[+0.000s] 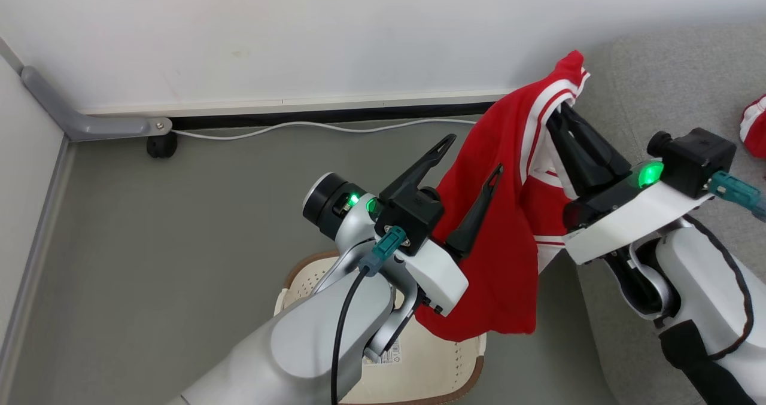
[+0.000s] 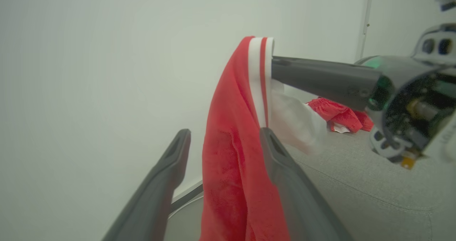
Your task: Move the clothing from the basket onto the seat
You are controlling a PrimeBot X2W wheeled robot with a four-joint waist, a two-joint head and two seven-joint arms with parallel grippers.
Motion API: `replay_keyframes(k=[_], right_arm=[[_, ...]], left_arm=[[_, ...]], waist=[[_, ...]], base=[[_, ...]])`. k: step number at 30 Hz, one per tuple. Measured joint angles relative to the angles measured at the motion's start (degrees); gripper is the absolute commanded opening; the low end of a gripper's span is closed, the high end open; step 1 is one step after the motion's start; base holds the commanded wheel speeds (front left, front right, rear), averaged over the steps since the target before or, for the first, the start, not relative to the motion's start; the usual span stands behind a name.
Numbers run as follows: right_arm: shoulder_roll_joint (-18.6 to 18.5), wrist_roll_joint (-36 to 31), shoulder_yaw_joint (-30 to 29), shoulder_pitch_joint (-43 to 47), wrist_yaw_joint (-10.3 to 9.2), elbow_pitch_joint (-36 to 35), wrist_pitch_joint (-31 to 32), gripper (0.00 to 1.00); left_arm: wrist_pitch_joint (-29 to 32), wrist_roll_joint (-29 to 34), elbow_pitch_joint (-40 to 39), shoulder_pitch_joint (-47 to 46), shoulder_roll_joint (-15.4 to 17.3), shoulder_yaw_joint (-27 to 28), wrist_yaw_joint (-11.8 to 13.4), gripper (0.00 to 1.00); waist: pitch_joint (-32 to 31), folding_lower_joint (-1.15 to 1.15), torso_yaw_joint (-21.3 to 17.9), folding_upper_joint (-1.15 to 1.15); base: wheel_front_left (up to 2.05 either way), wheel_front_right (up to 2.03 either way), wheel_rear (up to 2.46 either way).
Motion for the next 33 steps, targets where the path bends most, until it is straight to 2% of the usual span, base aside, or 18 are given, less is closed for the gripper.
replay_keyframes(k=[12, 21, 28, 33], right_arm=[[-2.01, -1.2, -7.47, 0.18, 0.0, -3.02, 0.0, 0.0], [-2.93, -1.6, -11.03, 0.16, 0.0, -5.3, -0.01, 0.0], [-3.79, -1.8, -12.84, 0.11, 0.0, -6.51, -0.01, 0.0], [-4.31, -1.98, -13.82, 0.01, 0.0, -7.38, -0.01, 0.0]], left_arm=[[-0.03, 0.02, 3.12, 2.69, 0.01, 2.02, -8.48, 1.0], [-0.03, 0.19, 5.55, 3.82, 0.02, 3.69, -13.85, 1.0], [-0.03, 0.63, 6.39, 5.51, 0.03, 4.92, -16.86, 1.0], [-0.02, 0.96, 6.34, 7.43, 0.02, 6.68, -17.82, 1.0]], waist=[[-0.69, 0.0, -4.35, 0.0], [-1.31, 0.0, -9.56, 0.0], [-1.82, 0.0, -14.51, 0.0], [-2.39, 0.0, -18.01, 0.0]], base=[[0.0, 0.0, 0.0], [0.0, 0.0, 0.0], [0.0, 0.0, 0.0], [0.0, 0.0, 0.0]])
